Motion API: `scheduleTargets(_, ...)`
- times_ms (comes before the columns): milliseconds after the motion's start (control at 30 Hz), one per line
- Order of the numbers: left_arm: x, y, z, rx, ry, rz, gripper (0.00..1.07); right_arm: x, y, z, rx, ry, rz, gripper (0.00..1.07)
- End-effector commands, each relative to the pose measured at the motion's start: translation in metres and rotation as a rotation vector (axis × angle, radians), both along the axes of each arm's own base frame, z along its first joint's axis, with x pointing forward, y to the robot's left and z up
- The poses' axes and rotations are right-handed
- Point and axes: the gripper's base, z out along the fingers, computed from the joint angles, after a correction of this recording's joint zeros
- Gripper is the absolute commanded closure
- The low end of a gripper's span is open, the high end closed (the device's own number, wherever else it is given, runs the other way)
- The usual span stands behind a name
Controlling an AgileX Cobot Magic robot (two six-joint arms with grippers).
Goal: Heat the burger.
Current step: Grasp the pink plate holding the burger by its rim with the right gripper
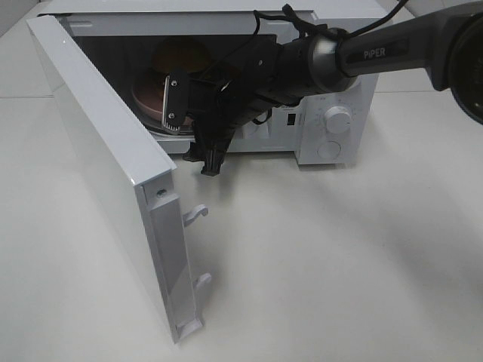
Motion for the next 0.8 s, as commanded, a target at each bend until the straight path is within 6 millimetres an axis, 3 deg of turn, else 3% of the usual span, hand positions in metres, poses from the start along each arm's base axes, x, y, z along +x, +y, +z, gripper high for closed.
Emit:
scheduleTargets(33, 0.0008, -0.0001, 0.0005, 0.0, -0.016, 0.003, 0.07, -0.0037, 0.0033, 0.0006, 0.002, 0.029, 0.016, 0.31)
scheduleTargets(267, 0.0008, -0.0001, 0.0005, 0.0, -0.016, 0.003, 0.07, -0.0038, 0.002, 0.0, -0.001, 0.04, 0.016, 0.31)
scheduleTargets(400, 0.0008, -0.0001, 0.0005, 0.0, -0.016, 0.003, 0.07, -0.0049, 0.0019, -0.0006, 0.002, 0.059, 0.01, 0.37)
scheduleTargets(433, 0.0008, -0.0001, 0.0005, 0.0, -0.016, 0.003, 0.07, -0.0057, 0.0019, -0.001, -0.002, 0.067, 0.016, 0.44)
scheduleTargets(500, 0.0008, -0.0001, 0.0005, 0.0, -0.016, 0.003, 0.07, -0.0058, 0.0019, -0.0011, -0.002, 0.069, 0.016, 0.49)
scheduleTargets(533, 0.0008, -0.0001, 0.0005, 0.0, -0.016, 0.003, 0.07, -0.0059, 0.0018, -0.0011, -0.002, 0.071, 0.014, 0.6)
scheduleTargets(633, 0.0008, -0.0001, 0.0005, 0.0, -0.016, 0.003, 0.07, -0.0059, 0.0018, -0.0011, 0.0, 0.073, 0.01, 0.68)
scheduleTargets(700, 0.0008, -0.0001, 0.0005, 0.0, -0.016, 0.003, 0.07, -0.0061, 0.0018, -0.0013, 0.018, 0.099, -0.024, 0.96)
scheduleTargets(733, 0.0008, -0.0001, 0.0005, 0.0, -0.016, 0.003, 0.07, -0.0061, 0.0018, -0.0013, 0.018, 0.099, -0.024, 0.96)
scheduleTargets(800, 0.0008, -0.0001, 0.0005, 0.0, -0.016, 0.003, 0.07, -0.0081, 0.0018, -0.0012, 0.017, 0.123, -0.022, 1.07)
